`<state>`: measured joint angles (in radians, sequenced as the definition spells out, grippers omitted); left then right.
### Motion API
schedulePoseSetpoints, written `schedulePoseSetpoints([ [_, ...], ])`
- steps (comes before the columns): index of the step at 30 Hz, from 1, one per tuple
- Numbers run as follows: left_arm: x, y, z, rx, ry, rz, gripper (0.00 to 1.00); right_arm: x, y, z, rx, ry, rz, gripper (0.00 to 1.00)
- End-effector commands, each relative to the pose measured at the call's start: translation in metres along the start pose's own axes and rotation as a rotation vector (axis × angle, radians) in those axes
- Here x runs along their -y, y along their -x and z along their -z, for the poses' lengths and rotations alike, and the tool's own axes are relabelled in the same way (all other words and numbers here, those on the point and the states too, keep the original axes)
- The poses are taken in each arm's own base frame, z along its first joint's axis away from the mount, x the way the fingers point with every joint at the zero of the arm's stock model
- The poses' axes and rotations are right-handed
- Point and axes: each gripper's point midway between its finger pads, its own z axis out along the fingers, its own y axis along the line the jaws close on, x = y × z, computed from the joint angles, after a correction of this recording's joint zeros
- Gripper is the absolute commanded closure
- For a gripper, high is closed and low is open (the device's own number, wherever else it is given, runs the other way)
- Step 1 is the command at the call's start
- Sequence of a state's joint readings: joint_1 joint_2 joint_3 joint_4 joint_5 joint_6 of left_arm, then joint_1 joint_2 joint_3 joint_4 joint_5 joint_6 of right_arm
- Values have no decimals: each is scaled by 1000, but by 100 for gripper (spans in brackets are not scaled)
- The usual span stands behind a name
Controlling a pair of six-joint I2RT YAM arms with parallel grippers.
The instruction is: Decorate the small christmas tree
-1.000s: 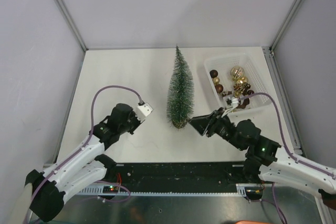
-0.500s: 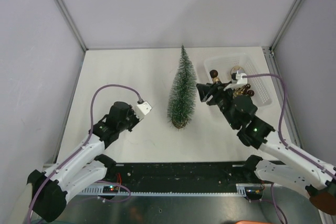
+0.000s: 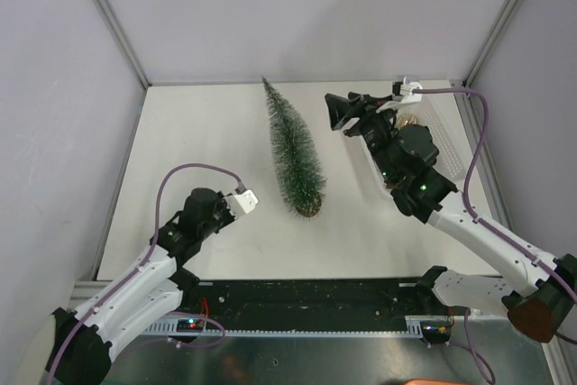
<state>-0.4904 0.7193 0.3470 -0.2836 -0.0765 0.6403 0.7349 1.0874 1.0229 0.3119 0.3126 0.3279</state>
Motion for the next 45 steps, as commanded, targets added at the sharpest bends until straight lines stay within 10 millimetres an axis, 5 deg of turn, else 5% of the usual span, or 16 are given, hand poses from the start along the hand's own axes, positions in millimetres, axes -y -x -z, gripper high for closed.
schedulePoseSetpoints([
  [1, -11, 18, 1, 54, 29, -15, 100, -35, 22, -6, 67, 23, 72, 33],
  [7, -9, 53, 5, 144, -19, 44, 100, -36, -43, 11, -93, -96, 229, 30],
  [13, -10, 75, 10, 190, -34, 76, 100, -23, -105, 65, -233, -39, 247, 7],
  [18, -7, 88, 13, 225, -60, 81, 100, -16, -151, 99, -326, -26, 284, 4],
  [28, -5, 110, 21, 262, -104, 97, 100, -4, -201, 101, -336, -110, 350, 6],
  [36, 1, 117, 24, 274, -143, 88, 100, 32, -239, 98, -292, -351, 373, 22],
  [45, 7, 103, 28, 241, -166, -8, 100, 55, -246, 99, -258, -463, 359, 77],
])
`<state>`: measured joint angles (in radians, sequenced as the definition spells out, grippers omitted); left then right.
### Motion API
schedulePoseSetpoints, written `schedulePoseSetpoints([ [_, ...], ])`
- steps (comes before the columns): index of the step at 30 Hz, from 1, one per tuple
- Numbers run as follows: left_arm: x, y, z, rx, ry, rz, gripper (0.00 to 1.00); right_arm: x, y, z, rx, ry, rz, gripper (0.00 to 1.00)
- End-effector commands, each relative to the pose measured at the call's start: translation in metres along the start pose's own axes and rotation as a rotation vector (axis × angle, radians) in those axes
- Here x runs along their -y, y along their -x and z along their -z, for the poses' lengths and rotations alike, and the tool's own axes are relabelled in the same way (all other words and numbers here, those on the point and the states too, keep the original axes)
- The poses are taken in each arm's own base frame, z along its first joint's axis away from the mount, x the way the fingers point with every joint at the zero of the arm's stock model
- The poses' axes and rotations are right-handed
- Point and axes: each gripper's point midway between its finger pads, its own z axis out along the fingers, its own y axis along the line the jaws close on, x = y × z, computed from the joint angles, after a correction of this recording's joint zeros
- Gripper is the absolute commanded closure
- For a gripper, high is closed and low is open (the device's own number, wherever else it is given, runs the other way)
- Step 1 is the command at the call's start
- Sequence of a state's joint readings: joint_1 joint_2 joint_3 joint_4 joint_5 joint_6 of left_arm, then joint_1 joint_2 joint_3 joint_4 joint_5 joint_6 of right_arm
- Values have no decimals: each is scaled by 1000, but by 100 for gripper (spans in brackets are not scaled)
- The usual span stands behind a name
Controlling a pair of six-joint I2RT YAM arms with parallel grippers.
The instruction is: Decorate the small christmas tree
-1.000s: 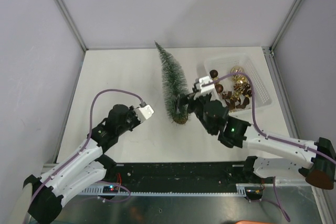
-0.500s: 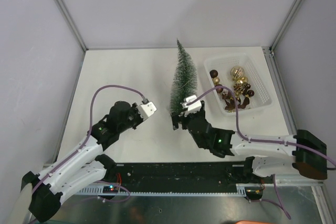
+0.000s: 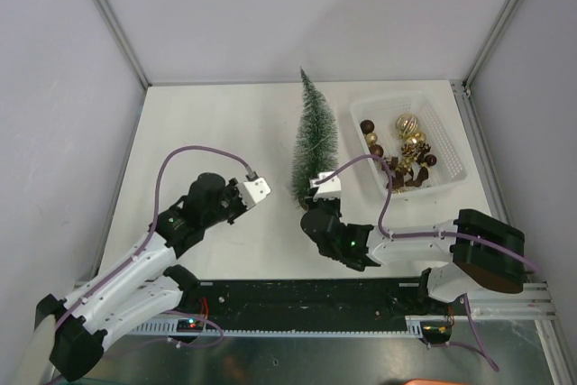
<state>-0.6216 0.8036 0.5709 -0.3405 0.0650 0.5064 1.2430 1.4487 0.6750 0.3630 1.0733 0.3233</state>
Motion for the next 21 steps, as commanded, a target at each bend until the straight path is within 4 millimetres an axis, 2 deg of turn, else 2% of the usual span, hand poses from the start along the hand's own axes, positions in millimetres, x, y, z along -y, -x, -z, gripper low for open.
schedulePoseSetpoints([
  [1, -2, 9, 11, 27, -5, -92, 100, 10, 8, -7, 52, -91, -118, 84],
  [3, -5, 1, 16, 19, 17, -168, 100, 12, 3, -8, 46, -99, -130, 96],
  [5, -8, -9, 21, -1, 42, -242, 100, 15, -3, -10, 35, -103, -145, 99],
  [10, -5, -40, 30, -75, 55, -346, 100, 25, -14, -11, 9, -120, -177, 100],
  [18, 6, -78, 29, -185, 14, -414, 100, 47, -26, -10, -37, -164, -215, 100],
  [21, 4, -93, 29, -250, 15, -443, 100, 54, -30, -9, -51, -175, -243, 100],
])
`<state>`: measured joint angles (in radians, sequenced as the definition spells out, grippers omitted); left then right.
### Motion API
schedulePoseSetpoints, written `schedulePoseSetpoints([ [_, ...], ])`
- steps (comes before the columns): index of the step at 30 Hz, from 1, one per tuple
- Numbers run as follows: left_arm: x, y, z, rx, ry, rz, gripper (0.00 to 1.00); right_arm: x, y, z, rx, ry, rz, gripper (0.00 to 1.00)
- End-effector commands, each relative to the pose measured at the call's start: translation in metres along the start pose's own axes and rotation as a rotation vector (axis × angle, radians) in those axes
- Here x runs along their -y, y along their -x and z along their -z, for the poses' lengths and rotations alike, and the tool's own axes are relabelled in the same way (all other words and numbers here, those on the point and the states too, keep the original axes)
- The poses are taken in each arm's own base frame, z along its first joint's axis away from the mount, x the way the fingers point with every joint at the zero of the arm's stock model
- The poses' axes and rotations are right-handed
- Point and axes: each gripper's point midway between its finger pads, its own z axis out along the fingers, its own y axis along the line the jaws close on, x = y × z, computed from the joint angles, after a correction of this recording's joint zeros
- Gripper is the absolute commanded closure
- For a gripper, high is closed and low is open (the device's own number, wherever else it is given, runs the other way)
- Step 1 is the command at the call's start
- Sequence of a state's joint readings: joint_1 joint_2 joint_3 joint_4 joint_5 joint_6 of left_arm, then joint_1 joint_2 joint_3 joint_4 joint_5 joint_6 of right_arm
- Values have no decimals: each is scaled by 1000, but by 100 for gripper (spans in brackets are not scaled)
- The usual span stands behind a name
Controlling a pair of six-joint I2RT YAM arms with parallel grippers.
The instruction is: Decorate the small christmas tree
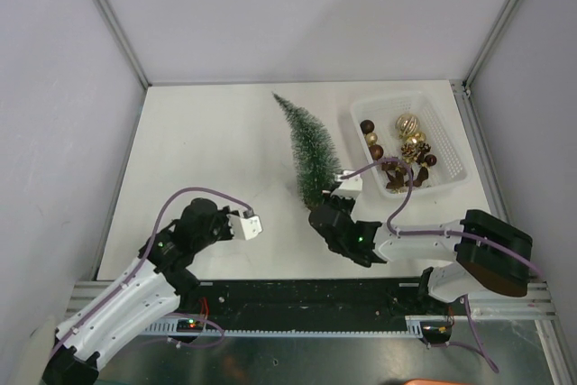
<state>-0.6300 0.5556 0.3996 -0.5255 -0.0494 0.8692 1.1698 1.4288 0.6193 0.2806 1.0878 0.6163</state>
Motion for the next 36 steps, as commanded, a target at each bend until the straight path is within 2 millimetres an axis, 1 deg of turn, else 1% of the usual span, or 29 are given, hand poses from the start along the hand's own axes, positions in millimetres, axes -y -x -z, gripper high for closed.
schedulePoseSetpoints([
  [1, 6, -27, -2, -124, -16, -83, 100, 25, -4, -1, -14, -66, -48, 100],
  [4, 10, -40, -4, -184, -32, -84, 100, 28, -5, -2, -24, -71, -63, 100],
  [5, 9, -40, -4, -190, -33, -79, 100, 28, -6, -2, -29, -69, -66, 100],
  [7, 2, -30, -4, -161, -17, -49, 100, 26, -7, -2, -37, -59, -69, 100],
  [9, -15, -7, -3, -79, 28, -3, 100, 22, -8, -2, -44, -35, -72, 100],
  [14, -71, 73, 12, 244, 179, 63, 100, 7, -10, 2, -64, 68, -101, 100],
  [16, -87, 97, 17, 345, 229, 73, 100, 1, -10, 5, -69, 114, -115, 100],
  [18, -99, 109, 12, 390, 258, 91, 98, -5, -11, 9, -75, 160, -127, 100],
  [21, -113, 119, -3, 399, 272, 142, 99, -12, -13, 18, -85, 231, -142, 100],
  [24, -130, 128, -23, 390, 261, 228, 100, -16, -16, 27, -93, 282, -148, 100],
  [28, -153, 133, -53, 365, 260, 362, 99, -19, -16, 39, -106, 358, -153, 100],
  [32, -154, 143, -69, 391, 207, 358, 97, -19, -16, 46, -114, 403, -149, 100],
  [34, -157, 143, -76, 376, 209, 355, 94, -19, -15, 49, -115, 419, -147, 100],
  [36, -161, 139, -83, 348, 220, 348, 88, -20, -13, 52, -116, 439, -149, 100],
])
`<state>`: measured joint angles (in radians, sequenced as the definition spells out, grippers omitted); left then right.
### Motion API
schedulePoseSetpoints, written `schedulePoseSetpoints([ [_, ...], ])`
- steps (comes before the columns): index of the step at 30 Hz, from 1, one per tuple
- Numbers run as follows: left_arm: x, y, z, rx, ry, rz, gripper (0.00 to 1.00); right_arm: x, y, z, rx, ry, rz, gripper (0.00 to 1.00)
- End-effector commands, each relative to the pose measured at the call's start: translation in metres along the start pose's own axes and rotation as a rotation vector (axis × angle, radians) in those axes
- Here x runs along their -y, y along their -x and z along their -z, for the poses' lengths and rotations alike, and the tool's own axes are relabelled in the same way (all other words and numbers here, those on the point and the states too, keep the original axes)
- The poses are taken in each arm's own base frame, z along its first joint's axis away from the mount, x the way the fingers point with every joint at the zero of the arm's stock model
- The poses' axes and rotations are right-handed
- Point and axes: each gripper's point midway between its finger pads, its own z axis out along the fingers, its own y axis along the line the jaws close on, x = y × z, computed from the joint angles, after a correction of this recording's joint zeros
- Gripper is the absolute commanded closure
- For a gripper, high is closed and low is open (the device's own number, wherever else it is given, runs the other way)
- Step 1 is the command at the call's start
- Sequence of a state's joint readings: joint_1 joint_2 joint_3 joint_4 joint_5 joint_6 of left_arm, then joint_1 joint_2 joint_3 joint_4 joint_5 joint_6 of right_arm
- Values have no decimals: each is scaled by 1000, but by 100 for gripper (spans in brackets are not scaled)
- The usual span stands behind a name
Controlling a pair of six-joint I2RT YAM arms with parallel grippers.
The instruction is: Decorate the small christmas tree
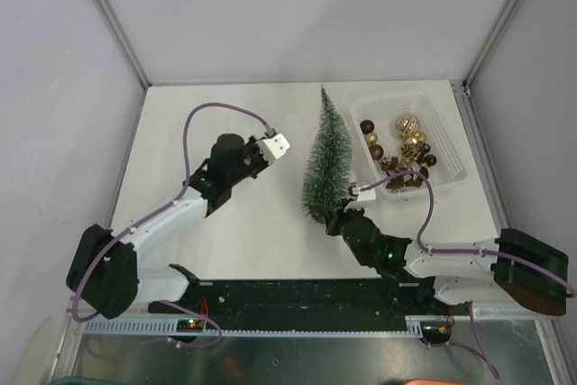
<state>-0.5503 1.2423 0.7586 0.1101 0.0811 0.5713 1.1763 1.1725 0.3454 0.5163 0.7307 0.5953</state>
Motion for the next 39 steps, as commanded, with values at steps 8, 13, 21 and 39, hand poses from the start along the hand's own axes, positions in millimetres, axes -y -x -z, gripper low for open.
schedulePoseSetpoints([
  [8, -40, 16, -26, -11, 134, 68, 48, -22, 15, 23, -13, 169, 10, 92],
  [13, -60, 12, -33, -75, 219, 132, 35, -21, 35, 38, -3, 209, 20, 56],
  [21, -65, 18, -9, -65, 206, 152, 18, -19, 89, 68, 84, 233, -22, 44],
  [39, 12, 28, 8, -51, -211, 195, 0, 16, 243, 105, 415, 91, -56, 37],
])
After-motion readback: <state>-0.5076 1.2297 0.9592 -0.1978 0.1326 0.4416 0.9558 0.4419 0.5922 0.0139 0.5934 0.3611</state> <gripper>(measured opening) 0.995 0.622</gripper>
